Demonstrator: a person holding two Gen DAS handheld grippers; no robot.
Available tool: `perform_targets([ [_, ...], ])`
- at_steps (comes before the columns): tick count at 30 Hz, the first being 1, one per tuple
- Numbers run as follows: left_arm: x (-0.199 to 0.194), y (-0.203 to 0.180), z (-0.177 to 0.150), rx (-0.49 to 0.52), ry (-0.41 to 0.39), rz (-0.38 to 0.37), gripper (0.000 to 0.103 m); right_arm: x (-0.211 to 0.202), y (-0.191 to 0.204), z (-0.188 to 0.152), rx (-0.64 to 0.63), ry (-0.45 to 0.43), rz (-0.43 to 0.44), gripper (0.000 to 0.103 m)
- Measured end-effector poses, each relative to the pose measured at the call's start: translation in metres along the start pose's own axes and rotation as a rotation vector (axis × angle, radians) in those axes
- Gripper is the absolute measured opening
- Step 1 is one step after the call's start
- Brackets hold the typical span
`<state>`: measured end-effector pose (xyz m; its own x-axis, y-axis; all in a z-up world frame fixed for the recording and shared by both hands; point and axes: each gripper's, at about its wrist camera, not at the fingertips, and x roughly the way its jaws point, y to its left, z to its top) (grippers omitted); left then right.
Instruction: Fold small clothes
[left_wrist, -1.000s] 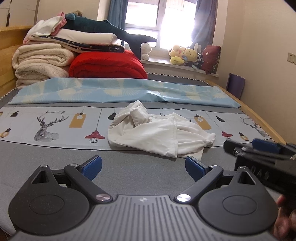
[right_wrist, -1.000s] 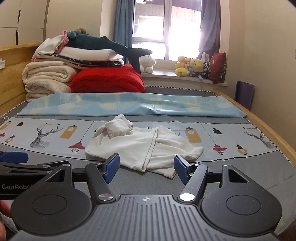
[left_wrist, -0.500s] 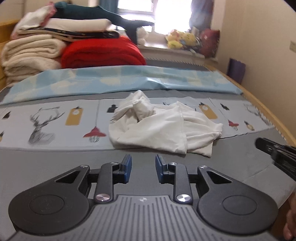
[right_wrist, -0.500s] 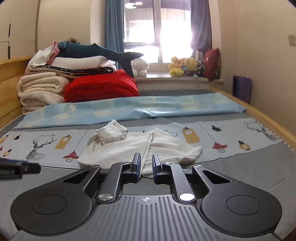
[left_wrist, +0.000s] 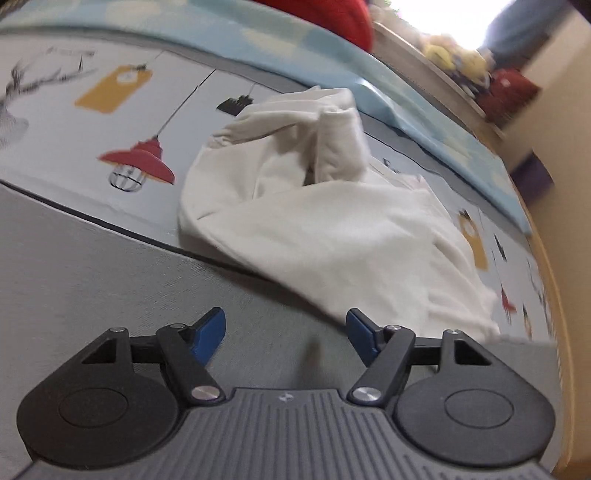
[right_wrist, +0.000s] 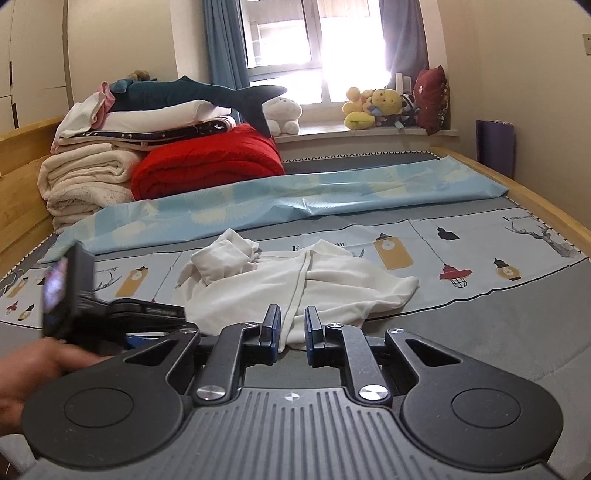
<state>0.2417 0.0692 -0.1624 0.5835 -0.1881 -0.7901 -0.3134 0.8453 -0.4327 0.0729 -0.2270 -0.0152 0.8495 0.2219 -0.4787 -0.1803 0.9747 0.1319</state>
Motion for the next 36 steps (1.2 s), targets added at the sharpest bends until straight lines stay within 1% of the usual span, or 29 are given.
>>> perform_targets([
  [1,0.006,-0.001,0.003,-0.018,-0.011,-0.009,0.076,0.002,-0.003,0.001,0.003,0.004,-0.004,0.015],
  [3,0.018,-0.003,0.006,-0.028,-0.018,-0.002,0.076,0.006,-0.008,0.002,0.011,0.017,-0.013,0.015],
  [5,0.027,-0.007,0.003,-0.01,-0.023,-0.005,0.074,0.01,-0.013,0.003,0.017,0.027,-0.024,0.015],
  [6,0.031,-0.011,0.001,0.009,-0.023,-0.002,0.071,0.011,-0.015,0.003,0.018,0.032,-0.028,0.015],
  [7,0.033,-0.014,0.0,0.027,-0.026,-0.006,0.055,0.013,-0.017,0.003,0.017,0.034,-0.032,0.015],
  [8,0.033,-0.017,0.0,0.047,-0.033,-0.008,0.032,0.014,-0.017,0.004,0.018,0.035,-0.037,0.015],
  [10,0.03,-0.02,-0.002,0.09,-0.044,0.02,0.011,0.017,-0.018,0.005,0.019,0.039,-0.044,0.015],
  [11,0.025,-0.022,-0.002,0.115,-0.048,0.03,0.007,0.018,-0.018,0.004,0.015,0.041,-0.047,0.015],
  [12,0.019,-0.022,-0.005,0.138,-0.052,0.037,0.007,0.018,-0.016,0.004,0.009,0.042,-0.051,0.015],
  [15,-0.012,-0.022,0.0,0.173,-0.092,0.005,0.005,0.02,-0.011,0.002,-0.015,0.043,-0.061,0.015],
  [18,-0.055,-0.016,0.004,0.211,-0.088,-0.015,0.005,0.02,-0.007,0.001,-0.029,0.041,-0.076,0.015],
  [21,-0.101,-0.007,0.008,0.306,-0.102,0.009,0.004,0.019,-0.004,0.0,-0.009,0.033,-0.087,0.015],
  [24,-0.136,0.018,0.004,0.334,-0.098,0.035,0.004,0.017,0.0,-0.001,0.009,0.026,-0.088,0.015],
  [26,-0.15,0.038,0.0,0.345,-0.107,0.085,0.004,0.013,0.005,-0.002,0.003,0.015,-0.081,0.015],
  [28,-0.156,0.065,-0.007,0.316,-0.102,0.137,0.004,0.01,0.009,-0.004,-0.013,0.01,-0.074,0.015],
  [30,-0.159,0.089,-0.007,0.239,-0.069,0.167,0.005,0.007,0.011,-0.006,-0.031,0.01,-0.071,0.015],
  [32,-0.165,0.099,-0.001,0.198,-0.072,0.156,0.005,0.006,0.01,-0.007,-0.037,0.012,-0.08,0.015],
  [34,-0.167,0.101,0.002,0.203,-0.078,0.156,0.006,0.006,0.004,-0.007,-0.023,0.02,-0.09,0.015],
  [36,-0.161,0.108,0.004,0.168,-0.047,0.146,0.007,0.007,-0.002,-0.006,-0.007,0.025,-0.1,0.015],
])
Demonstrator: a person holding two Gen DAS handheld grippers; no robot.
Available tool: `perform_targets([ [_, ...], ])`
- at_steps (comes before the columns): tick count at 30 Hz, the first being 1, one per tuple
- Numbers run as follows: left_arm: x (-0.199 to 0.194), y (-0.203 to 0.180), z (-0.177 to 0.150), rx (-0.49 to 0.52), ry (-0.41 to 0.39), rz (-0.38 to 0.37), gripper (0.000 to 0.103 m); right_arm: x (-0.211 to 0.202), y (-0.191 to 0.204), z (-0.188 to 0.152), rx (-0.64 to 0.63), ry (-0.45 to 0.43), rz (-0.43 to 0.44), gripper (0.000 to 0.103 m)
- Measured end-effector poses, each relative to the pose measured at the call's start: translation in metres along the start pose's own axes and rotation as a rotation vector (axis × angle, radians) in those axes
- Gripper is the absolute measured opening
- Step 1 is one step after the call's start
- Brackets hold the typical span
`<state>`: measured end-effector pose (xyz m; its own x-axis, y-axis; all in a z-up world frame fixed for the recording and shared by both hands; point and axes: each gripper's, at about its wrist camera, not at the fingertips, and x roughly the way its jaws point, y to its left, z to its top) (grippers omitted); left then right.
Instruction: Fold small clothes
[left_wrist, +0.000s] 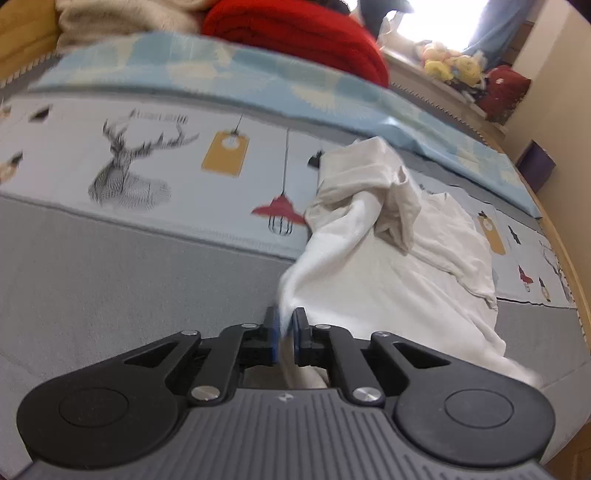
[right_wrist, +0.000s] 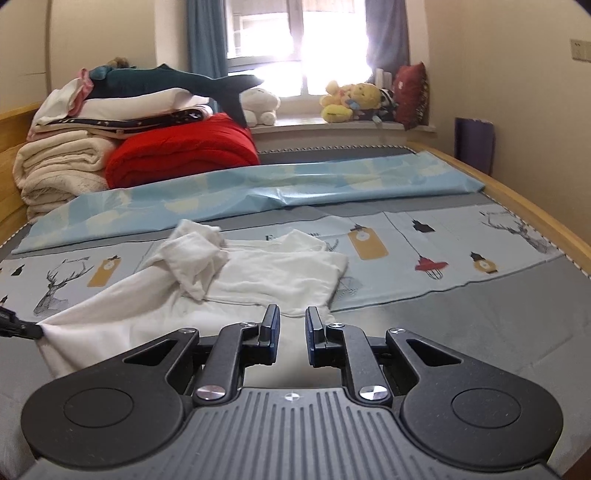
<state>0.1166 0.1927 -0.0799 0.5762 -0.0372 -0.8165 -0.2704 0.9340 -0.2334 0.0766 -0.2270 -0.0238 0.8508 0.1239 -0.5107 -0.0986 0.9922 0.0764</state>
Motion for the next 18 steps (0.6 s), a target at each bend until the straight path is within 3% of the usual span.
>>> perform_targets([
  [4,0.02,0.008,0.001,-0.085,0.111,-0.067,0.039,0.003,-0.013,0.001,0.023,0.003,-0.026,0.015],
  [5,0.026,0.01,-0.001,-0.085,0.131,-0.072,0.043,0.004,-0.017,0.002,0.035,0.005,-0.031,0.015],
  [11,0.056,0.024,-0.019,-0.069,0.191,-0.031,0.044,0.02,-0.045,0.005,0.094,0.053,-0.042,0.015],
  [14,0.064,0.027,-0.018,-0.048,0.2,-0.026,0.044,0.043,-0.056,0.001,0.107,0.153,-0.03,0.017],
  [18,0.074,0.023,-0.016,-0.012,0.2,-0.006,0.043,0.088,-0.063,-0.018,0.093,0.39,-0.055,0.028],
])
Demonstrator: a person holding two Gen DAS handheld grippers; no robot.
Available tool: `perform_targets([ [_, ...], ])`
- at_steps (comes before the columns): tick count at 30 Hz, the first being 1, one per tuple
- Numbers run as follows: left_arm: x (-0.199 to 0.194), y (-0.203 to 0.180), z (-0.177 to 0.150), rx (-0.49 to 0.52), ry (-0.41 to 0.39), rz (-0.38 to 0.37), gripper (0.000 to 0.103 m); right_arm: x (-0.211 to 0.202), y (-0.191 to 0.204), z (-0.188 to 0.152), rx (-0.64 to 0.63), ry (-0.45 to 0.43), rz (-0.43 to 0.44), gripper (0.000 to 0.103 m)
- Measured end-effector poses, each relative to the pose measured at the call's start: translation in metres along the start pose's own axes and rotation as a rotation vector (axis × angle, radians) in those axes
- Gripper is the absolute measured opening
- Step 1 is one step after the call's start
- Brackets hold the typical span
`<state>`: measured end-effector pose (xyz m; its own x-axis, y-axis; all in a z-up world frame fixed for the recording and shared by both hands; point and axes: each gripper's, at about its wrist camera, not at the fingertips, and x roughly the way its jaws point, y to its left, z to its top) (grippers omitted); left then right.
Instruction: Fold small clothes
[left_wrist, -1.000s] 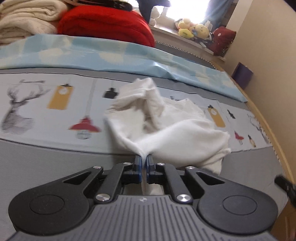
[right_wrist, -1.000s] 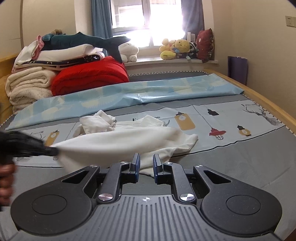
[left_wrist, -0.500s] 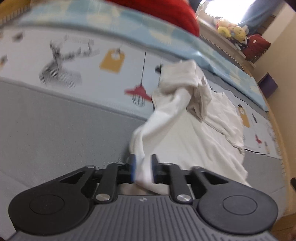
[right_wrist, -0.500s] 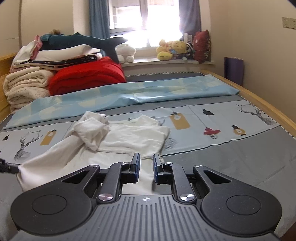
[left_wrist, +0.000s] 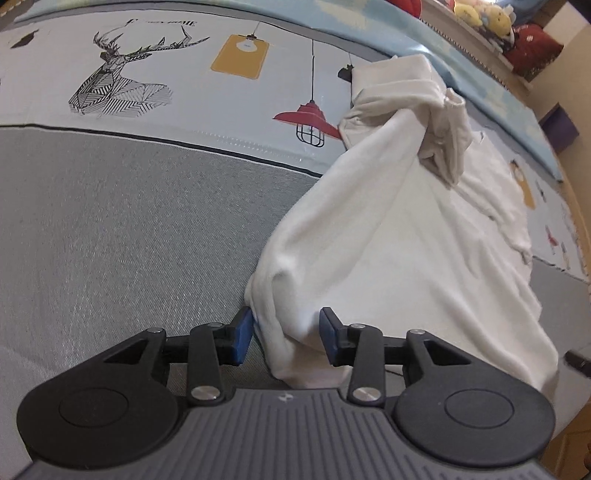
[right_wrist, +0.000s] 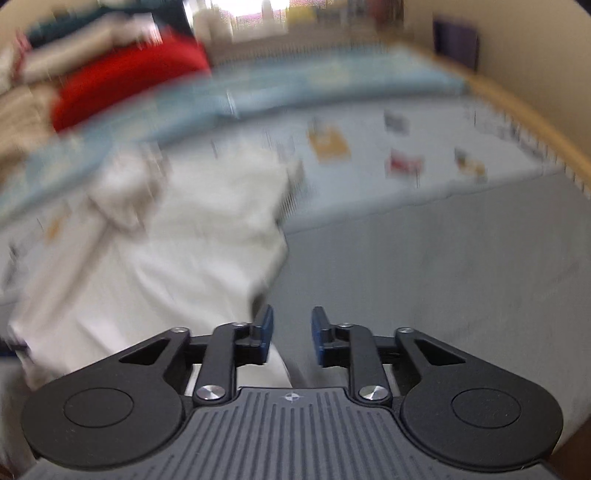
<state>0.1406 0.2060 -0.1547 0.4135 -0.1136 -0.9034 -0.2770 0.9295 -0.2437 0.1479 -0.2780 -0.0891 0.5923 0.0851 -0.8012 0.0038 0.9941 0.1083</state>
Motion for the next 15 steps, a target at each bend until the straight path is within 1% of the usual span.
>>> perform_targets([
  [1,0.001,0.0,0.002,0.007,-0.005,0.003,0.037,0.013,-0.001,-0.003,0.004,0.073,0.002,0.031],
  [2,0.001,-0.001,0.003,0.014,-0.012,0.005,0.026,0.025,0.0,-0.006,0.011,0.135,0.015,0.034],
  [4,-0.004,-0.003,0.005,0.035,-0.021,0.001,0.013,0.041,0.004,-0.012,0.005,0.217,0.018,0.039],
  [5,-0.009,-0.004,0.006,0.046,-0.034,-0.01,0.01,0.046,0.006,-0.015,-0.005,0.239,0.011,0.04],
  [7,-0.024,-0.008,0.006,0.085,-0.069,-0.03,0.009,0.052,0.011,-0.018,-0.022,0.258,0.008,0.04],
  [8,-0.033,-0.01,0.005,0.109,-0.087,-0.039,0.009,0.053,0.014,-0.02,-0.031,0.257,0.005,0.037],
  [9,-0.044,-0.011,0.004,0.135,-0.11,-0.054,0.009,0.054,0.016,-0.022,-0.044,0.255,0.007,0.029],
  [10,-0.056,-0.012,0.001,0.16,-0.136,-0.075,0.008,0.053,0.019,-0.022,-0.055,0.251,0.015,0.002],
  [11,-0.067,-0.012,-0.003,0.181,-0.158,-0.095,0.008,0.049,0.021,-0.022,-0.063,0.236,0.027,0.003],
  [12,-0.08,-0.011,-0.007,0.2,-0.181,-0.123,0.007,0.04,0.021,-0.021,-0.056,0.189,0.038,0.003],
  [13,-0.092,-0.008,-0.011,0.211,-0.197,-0.156,0.004,0.027,0.016,-0.017,-0.039,0.143,0.055,0.003],
  [15,-0.121,0.001,-0.019,0.204,-0.241,-0.24,0.003,-0.005,0.005,-0.01,0.043,0.02,0.136,0.003],
])
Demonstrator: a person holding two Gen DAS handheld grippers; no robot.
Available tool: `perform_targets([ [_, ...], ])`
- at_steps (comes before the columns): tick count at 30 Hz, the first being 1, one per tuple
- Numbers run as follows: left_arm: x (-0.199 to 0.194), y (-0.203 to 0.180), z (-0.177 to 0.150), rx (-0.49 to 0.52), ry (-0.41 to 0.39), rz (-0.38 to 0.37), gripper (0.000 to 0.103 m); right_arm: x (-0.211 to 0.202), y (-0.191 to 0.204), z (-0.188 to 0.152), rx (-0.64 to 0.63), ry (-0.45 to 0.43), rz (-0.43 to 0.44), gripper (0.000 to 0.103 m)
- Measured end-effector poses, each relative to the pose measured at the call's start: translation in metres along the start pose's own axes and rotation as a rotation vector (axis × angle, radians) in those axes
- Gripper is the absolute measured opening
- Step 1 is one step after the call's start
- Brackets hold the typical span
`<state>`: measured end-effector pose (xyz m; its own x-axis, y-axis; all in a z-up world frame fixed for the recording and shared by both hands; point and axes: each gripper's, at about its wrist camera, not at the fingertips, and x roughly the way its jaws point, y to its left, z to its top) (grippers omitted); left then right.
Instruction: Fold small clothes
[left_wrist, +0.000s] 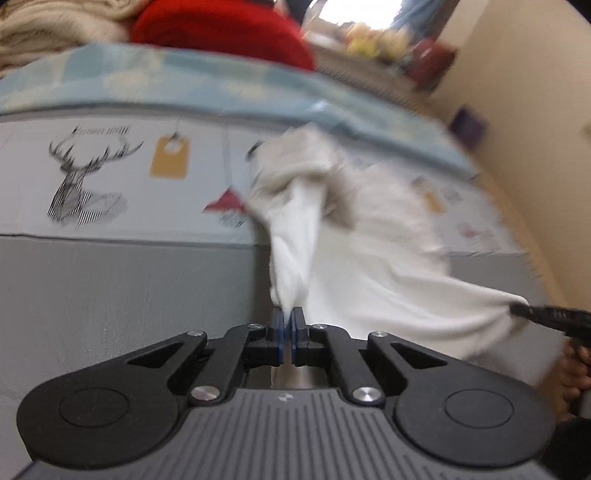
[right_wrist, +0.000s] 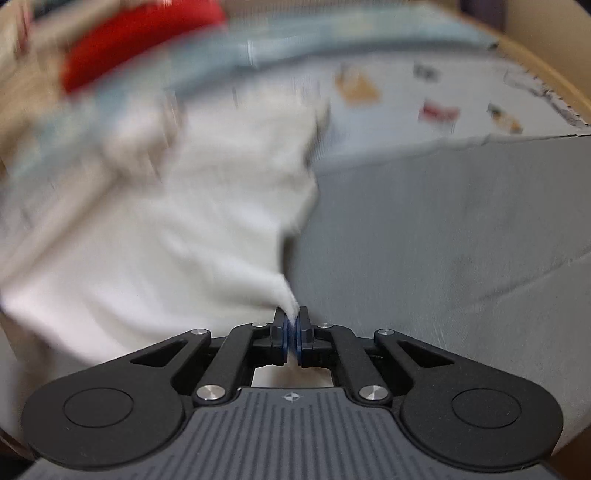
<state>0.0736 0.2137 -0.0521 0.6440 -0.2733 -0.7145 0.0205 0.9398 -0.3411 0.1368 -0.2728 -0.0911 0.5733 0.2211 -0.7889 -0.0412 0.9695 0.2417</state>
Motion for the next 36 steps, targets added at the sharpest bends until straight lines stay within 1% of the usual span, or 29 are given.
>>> perform_targets([
  [1,-0.015,0.004,-0.002,-0.023,-0.03,-0.047,0.003,-0.02,-0.006,0.002,0.047,-0.07,0.046,0.003],
  [2,-0.028,0.007,-0.003,-0.048,-0.049,-0.076,0.003,-0.04,-0.015,0.001,0.094,-0.138,0.089,0.003],
  [3,-0.037,0.013,-0.007,-0.075,-0.05,-0.09,0.003,-0.06,-0.026,-0.001,0.144,-0.2,0.137,0.003],
  [4,-0.039,0.018,-0.012,-0.093,-0.022,-0.08,0.003,-0.075,-0.037,-0.005,0.186,-0.242,0.18,0.003],
  [5,-0.032,0.021,-0.018,-0.092,0.035,-0.044,0.003,-0.086,-0.048,-0.009,0.216,-0.264,0.199,0.003],
  [6,-0.021,0.022,-0.023,-0.079,0.104,0.0,0.003,-0.09,-0.058,-0.014,0.233,-0.252,0.187,0.003],
  [7,-0.01,0.02,-0.028,-0.053,0.171,0.04,0.003,-0.086,-0.068,-0.017,0.244,-0.204,0.165,0.004],
  [8,0.002,0.015,-0.033,-0.015,0.238,0.083,0.004,-0.074,-0.074,-0.02,0.249,-0.117,0.14,0.005],
  [9,0.011,0.013,-0.036,0.015,0.281,0.11,0.004,-0.055,-0.077,-0.025,0.239,0.002,0.089,0.005],
  [10,0.019,0.009,-0.039,0.045,0.314,0.136,0.004,-0.041,-0.077,-0.029,0.211,0.075,0.01,0.01],
  [11,0.025,0.005,-0.04,0.069,0.343,0.159,0.005,-0.028,-0.074,-0.033,0.155,0.128,-0.094,0.012],
  [12,0.03,0.003,-0.041,0.078,0.364,0.163,0.005,-0.021,-0.069,-0.034,0.098,0.148,-0.17,0.012],
  [13,0.034,0.0,-0.042,0.08,0.384,0.156,0.008,-0.018,-0.065,-0.034,0.061,0.148,-0.196,0.012],
  [15,0.042,-0.003,-0.047,0.09,0.421,0.135,0.013,-0.015,-0.061,-0.035,0.05,0.155,-0.167,0.015],
  [16,0.045,-0.006,-0.05,0.102,0.436,0.131,0.019,-0.013,-0.059,-0.037,0.05,0.174,-0.145,0.018],
  [17,0.05,-0.009,-0.053,0.121,0.453,0.129,0.025,-0.008,-0.057,-0.039,0.041,0.201,-0.139,0.021],
  [19,0.058,-0.01,-0.062,0.158,0.488,0.145,0.033,0.0,-0.048,-0.043,-0.014,0.243,-0.157,0.025],
  [22,0.068,-0.016,-0.07,0.211,0.532,0.16,0.033,0.014,-0.04,-0.049,-0.103,0.296,-0.203,0.025],
  [24,0.073,-0.02,-0.073,0.254,0.545,0.177,0.029,0.018,-0.036,-0.053,-0.152,0.302,-0.23,0.025],
  [25,0.074,-0.023,-0.076,0.268,0.55,0.169,0.013,0.018,-0.035,-0.051,-0.166,0.3,-0.232,0.025],
  [26,0.074,-0.025,-0.078,0.285,0.557,0.154,0.003,0.016,-0.035,-0.051,-0.173,0.298,-0.232,0.022],
  [27,0.073,-0.029,-0.08,0.311,0.552,0.151,0.003,0.014,-0.035,-0.051,-0.176,0.296,-0.233,0.016],
  [28,0.07,-0.033,-0.081,0.342,0.551,0.15,0.003,0.012,-0.036,-0.055,-0.179,0.29,-0.235,0.0],
  [30,0.067,-0.037,-0.085,0.369,0.571,0.135,0.002,0.009,-0.038,-0.055,-0.175,0.265,-0.233,0.0],
  [33,0.06,-0.044,-0.092,0.408,0.607,0.096,0.002,-0.001,-0.04,-0.046,-0.166,0.165,-0.26,0.0],
  [34,0.059,-0.046,-0.093,0.419,0.618,0.086,0.002,-0.001,-0.04,-0.046,-0.174,0.156,-0.288,0.0],
  [35,0.057,-0.049,-0.093,0.432,0.626,0.073,0.003,0.001,-0.042,-0.047,-0.183,0.165,-0.321,0.0],
  [36,0.056,-0.049,-0.091,0.438,0.626,0.074,0.004,0.004,-0.045,-0.05,-0.188,0.195,-0.356,0.0],
])
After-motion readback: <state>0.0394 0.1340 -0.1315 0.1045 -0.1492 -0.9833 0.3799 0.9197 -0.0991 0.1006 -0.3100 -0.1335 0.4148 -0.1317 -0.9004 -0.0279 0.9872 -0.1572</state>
